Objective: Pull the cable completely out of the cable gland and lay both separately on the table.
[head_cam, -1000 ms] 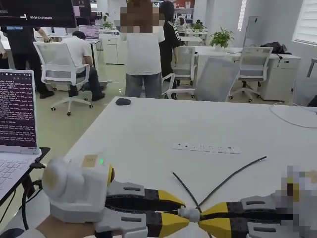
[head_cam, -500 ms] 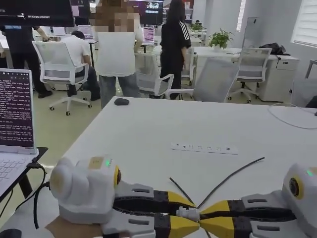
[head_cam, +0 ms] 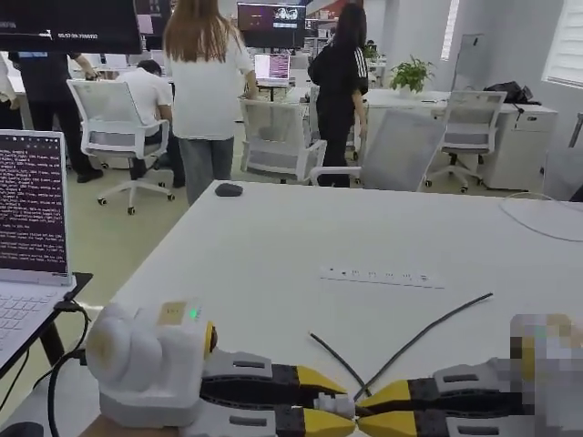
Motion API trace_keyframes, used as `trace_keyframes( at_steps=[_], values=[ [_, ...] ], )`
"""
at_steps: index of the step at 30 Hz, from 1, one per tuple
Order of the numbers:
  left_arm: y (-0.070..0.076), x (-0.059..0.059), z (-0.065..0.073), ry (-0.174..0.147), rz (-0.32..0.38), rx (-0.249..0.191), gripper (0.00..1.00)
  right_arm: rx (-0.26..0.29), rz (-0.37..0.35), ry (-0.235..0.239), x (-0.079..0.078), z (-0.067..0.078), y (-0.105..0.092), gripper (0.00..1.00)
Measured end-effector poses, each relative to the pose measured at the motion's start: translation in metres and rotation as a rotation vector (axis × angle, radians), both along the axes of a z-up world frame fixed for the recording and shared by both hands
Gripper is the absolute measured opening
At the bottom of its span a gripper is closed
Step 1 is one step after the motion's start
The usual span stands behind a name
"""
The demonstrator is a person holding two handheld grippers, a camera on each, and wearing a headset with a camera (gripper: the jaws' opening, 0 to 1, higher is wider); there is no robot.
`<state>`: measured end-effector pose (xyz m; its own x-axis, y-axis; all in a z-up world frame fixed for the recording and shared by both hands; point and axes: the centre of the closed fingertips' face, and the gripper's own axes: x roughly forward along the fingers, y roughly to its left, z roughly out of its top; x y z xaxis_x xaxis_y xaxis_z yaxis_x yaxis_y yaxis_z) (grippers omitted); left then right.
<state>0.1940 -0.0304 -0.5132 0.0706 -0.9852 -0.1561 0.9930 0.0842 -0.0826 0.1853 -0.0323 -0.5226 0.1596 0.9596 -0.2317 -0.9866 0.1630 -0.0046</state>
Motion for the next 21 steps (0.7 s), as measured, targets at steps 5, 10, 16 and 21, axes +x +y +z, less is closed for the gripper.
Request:
trace_keyframes(
  at_steps=[5,10,16,21],
  values=[
    [0.007,0.003,-0.007,0.026,0.040,-0.006,0.16,-0.052,-0.020,0.006,0.002,-0.014,-0.010,0.02],
    [0.014,0.008,-0.013,0.072,0.081,-0.037,0.16,-0.123,-0.058,0.013,0.007,-0.030,-0.028,0.02],
    [0.018,0.010,-0.016,0.083,0.103,-0.042,0.16,-0.210,-0.100,0.018,0.011,-0.052,-0.050,0.02],
    [0.018,0.011,-0.017,0.085,0.107,-0.042,0.16,-0.238,-0.110,0.013,0.013,-0.056,-0.055,0.02]
  ],
)
